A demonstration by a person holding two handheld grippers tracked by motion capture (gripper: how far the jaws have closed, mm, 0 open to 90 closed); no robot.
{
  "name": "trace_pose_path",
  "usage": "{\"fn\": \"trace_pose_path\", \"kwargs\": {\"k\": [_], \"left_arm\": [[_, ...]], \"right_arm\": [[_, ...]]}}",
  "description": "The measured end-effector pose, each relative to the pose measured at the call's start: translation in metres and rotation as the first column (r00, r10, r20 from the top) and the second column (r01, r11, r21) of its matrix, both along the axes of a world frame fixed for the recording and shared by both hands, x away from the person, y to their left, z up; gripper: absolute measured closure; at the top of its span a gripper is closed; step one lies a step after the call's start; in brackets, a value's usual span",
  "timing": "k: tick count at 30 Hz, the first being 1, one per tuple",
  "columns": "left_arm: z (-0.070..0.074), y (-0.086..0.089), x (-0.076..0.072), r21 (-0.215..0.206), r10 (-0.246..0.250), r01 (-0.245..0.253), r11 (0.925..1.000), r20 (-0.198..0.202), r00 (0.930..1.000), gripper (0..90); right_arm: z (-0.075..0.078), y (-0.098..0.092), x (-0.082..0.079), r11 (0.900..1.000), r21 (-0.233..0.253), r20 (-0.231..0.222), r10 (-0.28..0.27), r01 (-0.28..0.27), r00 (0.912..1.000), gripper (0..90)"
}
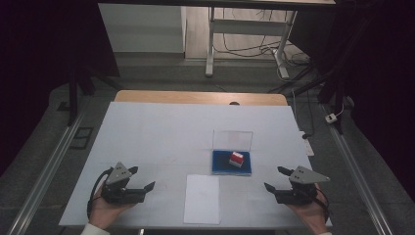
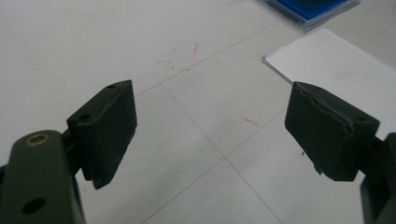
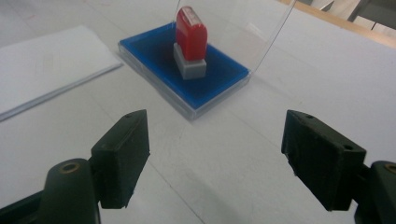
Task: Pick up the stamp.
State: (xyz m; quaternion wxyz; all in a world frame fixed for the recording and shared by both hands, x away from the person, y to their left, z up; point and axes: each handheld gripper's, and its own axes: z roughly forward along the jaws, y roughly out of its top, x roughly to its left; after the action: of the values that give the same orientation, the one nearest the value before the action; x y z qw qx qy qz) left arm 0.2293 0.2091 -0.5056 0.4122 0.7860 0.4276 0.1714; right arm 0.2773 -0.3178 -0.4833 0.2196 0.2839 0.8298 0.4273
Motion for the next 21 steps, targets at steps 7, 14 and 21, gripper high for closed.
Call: {"fn": "trace_pose_path", "kwargs": {"k": [7,14,21], "left_arm": [[-0.001,-0.002,0.001,0.021,-0.006,0.006,0.9998,0.004,1.0,17.0],[-0.001,-0.001,0.003,0.02,-0.004,0.004,0.9998,0.009,1.0,17.0],[-0.002,-0.002,0.004,0.038,-0.01,0.01,0.9992,0.01,0.9999,17.2]], "right_arm": [[0.012,0.005,0.003,1.0,-0.001,-0.005,0.008,-0.008,1.0,23.8],[0.025,0.014,0.011,0.999,-0.007,-0.024,0.04,-0.04,0.9989,23.8],[0.03,0.026,0.021,0.998,-0.016,-0.041,0.059,-0.059,0.9974,23.9]]}}
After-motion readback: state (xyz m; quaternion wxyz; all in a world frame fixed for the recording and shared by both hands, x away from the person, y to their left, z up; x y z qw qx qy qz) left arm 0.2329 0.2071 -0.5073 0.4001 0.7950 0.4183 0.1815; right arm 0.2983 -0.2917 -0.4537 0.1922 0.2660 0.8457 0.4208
